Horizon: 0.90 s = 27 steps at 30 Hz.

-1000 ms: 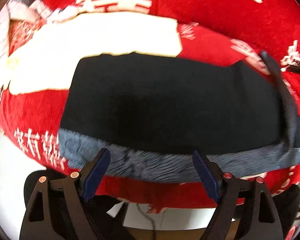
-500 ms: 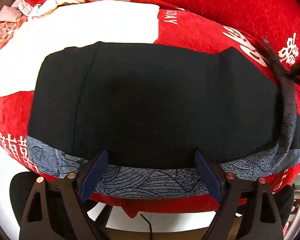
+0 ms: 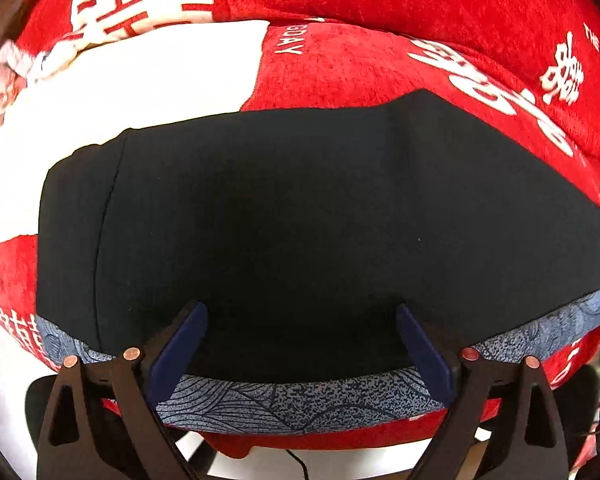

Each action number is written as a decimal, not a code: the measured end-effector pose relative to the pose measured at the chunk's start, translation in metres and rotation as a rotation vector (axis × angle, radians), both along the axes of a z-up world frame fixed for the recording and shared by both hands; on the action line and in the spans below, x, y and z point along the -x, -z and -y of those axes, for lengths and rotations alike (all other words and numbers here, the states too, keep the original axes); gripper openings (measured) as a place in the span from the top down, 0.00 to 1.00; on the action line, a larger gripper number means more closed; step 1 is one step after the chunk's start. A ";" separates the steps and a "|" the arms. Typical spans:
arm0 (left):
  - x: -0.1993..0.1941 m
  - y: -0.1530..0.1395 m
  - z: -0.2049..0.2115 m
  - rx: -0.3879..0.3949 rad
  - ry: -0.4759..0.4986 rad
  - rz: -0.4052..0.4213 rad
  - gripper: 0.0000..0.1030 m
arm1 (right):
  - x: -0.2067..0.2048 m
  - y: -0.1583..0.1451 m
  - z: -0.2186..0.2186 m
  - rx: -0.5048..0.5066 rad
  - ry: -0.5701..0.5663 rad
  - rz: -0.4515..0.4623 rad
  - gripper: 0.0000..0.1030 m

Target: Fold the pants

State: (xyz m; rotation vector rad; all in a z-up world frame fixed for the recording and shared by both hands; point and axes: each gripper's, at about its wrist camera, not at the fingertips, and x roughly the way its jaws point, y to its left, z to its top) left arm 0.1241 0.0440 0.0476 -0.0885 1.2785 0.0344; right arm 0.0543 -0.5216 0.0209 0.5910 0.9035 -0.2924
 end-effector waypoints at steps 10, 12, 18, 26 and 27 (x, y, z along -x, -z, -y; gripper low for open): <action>0.007 -0.014 -0.012 0.004 -0.016 0.008 0.08 | 0.000 -0.008 -0.008 0.083 -0.032 0.089 0.93; 0.005 0.009 -0.015 -0.027 -0.043 -0.036 0.00 | 0.000 0.007 0.002 0.006 0.001 0.048 0.93; 0.004 -0.032 -0.016 0.000 -0.057 0.072 0.00 | 0.006 0.008 -0.003 0.081 -0.024 0.001 0.78; 0.000 -0.037 0.099 -0.038 0.233 0.071 0.00 | 0.037 -0.017 -0.037 0.399 0.046 0.060 0.19; 0.002 -0.031 0.119 -0.056 0.283 0.065 0.00 | 0.036 -0.015 -0.048 0.413 -0.001 0.056 0.19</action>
